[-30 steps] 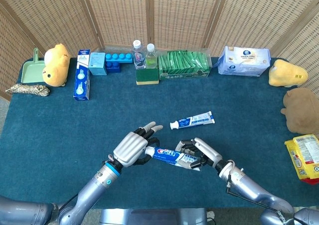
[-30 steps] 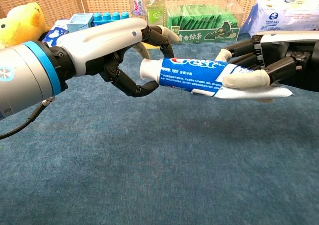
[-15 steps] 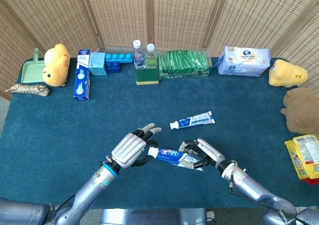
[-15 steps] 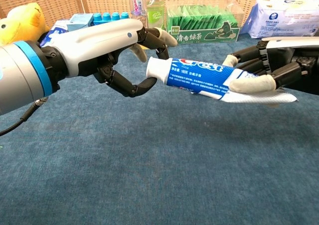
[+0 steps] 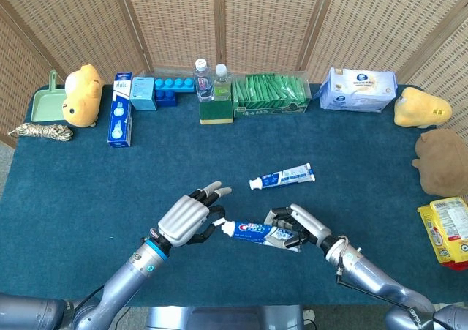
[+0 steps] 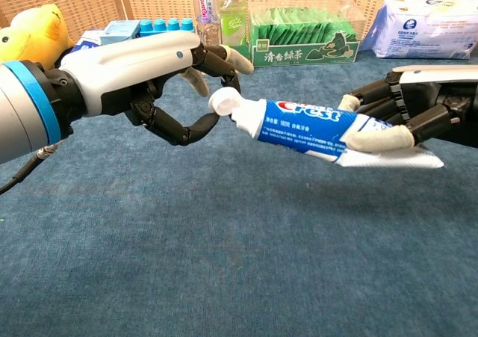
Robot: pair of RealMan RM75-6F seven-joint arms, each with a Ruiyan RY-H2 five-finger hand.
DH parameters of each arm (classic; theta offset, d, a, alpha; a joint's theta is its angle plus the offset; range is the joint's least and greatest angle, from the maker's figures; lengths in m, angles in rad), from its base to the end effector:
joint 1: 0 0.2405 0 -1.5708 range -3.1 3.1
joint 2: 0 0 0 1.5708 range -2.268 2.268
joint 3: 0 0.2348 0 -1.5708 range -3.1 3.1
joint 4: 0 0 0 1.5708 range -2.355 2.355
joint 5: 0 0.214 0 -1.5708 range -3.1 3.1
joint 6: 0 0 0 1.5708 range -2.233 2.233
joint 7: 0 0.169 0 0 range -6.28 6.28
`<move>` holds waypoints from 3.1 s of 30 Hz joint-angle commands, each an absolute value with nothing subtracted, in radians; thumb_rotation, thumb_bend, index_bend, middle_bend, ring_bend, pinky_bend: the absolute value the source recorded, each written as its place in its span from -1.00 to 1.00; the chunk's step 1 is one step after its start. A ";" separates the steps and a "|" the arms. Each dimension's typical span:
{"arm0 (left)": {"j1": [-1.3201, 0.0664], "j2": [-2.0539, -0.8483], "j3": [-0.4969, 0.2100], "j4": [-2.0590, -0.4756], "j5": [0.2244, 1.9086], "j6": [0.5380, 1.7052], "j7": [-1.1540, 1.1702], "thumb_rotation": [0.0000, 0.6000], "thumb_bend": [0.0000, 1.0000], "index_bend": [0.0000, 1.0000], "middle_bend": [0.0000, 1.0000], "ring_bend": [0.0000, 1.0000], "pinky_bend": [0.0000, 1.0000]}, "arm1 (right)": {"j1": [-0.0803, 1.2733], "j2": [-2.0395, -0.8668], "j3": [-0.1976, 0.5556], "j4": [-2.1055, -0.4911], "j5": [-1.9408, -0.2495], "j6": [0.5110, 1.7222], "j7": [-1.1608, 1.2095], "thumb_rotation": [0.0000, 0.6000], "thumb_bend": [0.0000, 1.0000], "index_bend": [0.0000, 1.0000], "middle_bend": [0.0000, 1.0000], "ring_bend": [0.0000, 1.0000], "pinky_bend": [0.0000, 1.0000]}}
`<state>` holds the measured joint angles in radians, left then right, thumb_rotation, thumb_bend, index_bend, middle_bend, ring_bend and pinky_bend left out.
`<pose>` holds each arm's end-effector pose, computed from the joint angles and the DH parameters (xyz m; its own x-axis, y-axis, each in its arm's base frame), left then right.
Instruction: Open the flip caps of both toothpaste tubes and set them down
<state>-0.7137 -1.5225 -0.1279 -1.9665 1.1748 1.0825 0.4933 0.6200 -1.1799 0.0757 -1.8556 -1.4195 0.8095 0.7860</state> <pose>-0.0281 0.2544 -0.0236 0.2967 0.3437 0.8910 0.8376 -0.5418 -0.0699 -0.1327 -0.2729 0.0125 -0.3675 -0.6967 0.6161 -0.8752 0.0349 -0.4826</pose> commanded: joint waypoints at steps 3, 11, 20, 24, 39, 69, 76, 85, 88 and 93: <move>-0.712 -1.522 -0.128 -1.969 1.174 1.084 0.477 1.00 0.07 -0.12 -0.75 -0.87 -0.53 | 0.620 -1.186 0.073 -1.864 -1.410 0.810 0.740 1.00 0.03 0.84 0.55 0.36 0.60; -0.714 -1.527 -0.125 -1.965 1.170 1.075 0.449 1.00 0.03 -0.26 -0.77 -0.88 -0.53 | 0.622 -1.200 0.073 -1.874 -1.396 0.811 0.675 1.00 0.03 0.84 0.55 0.36 0.60; -0.718 -1.541 -0.134 -1.968 1.154 1.080 0.438 1.00 -0.06 -0.43 -0.82 -0.93 -0.53 | 0.618 -1.204 0.064 -1.899 -1.396 0.818 0.600 1.00 0.03 0.84 0.55 0.36 0.60; -0.720 -1.545 -0.138 -1.968 1.148 1.082 0.434 1.00 -0.07 -0.48 -0.84 -0.95 -0.53 | 0.616 -1.201 0.061 -1.908 -1.395 0.820 0.583 1.00 0.03 0.84 0.55 0.36 0.60; -0.718 -1.537 -0.139 -1.970 1.146 1.091 0.417 1.00 -0.08 -0.50 -0.87 -0.97 -0.53 | 0.618 -1.217 0.054 -1.906 -1.350 0.819 0.436 1.00 0.03 0.85 0.55 0.37 0.60; -0.510 -1.274 -0.024 -2.077 1.291 1.310 0.328 0.92 -0.14 -0.68 -0.90 -1.00 -0.63 | 0.595 -1.255 0.044 -1.828 -1.312 0.827 0.323 1.00 -0.08 0.42 0.17 -0.04 -0.06; -0.392 -1.182 0.041 -2.082 1.336 1.408 0.258 0.88 -0.16 -0.68 -0.91 -1.00 -0.65 | 0.589 -1.303 0.034 -1.787 -1.327 0.833 0.307 1.00 -0.22 -0.24 -0.29 -0.55 -0.57; -0.293 -1.132 0.064 -2.074 1.354 1.479 0.201 0.86 -0.16 -0.69 -0.91 -1.00 -0.68 | 0.577 -1.319 0.048 -1.760 -1.338 0.858 0.329 1.00 -0.28 -0.50 -0.45 -0.70 -0.59; -0.266 -1.120 0.070 -2.073 1.356 1.492 0.190 0.87 -0.16 -0.69 -0.91 -1.00 -0.69 | 0.559 -1.297 0.052 -1.769 -1.349 0.900 0.310 1.00 -0.29 -0.52 -0.48 -0.73 -0.59; -0.233 -1.118 0.075 -2.060 1.368 1.505 0.200 0.86 -0.16 -0.69 -0.91 -1.00 -0.69 | 0.528 -1.266 0.061 -1.783 -1.350 0.968 0.275 1.00 -0.33 -0.51 -0.48 -0.73 -0.59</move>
<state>-0.2371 -1.1179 0.0737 -2.0631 1.3653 1.5020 0.1975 0.5389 -1.2754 0.0566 -1.7783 -1.3487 0.9523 0.2877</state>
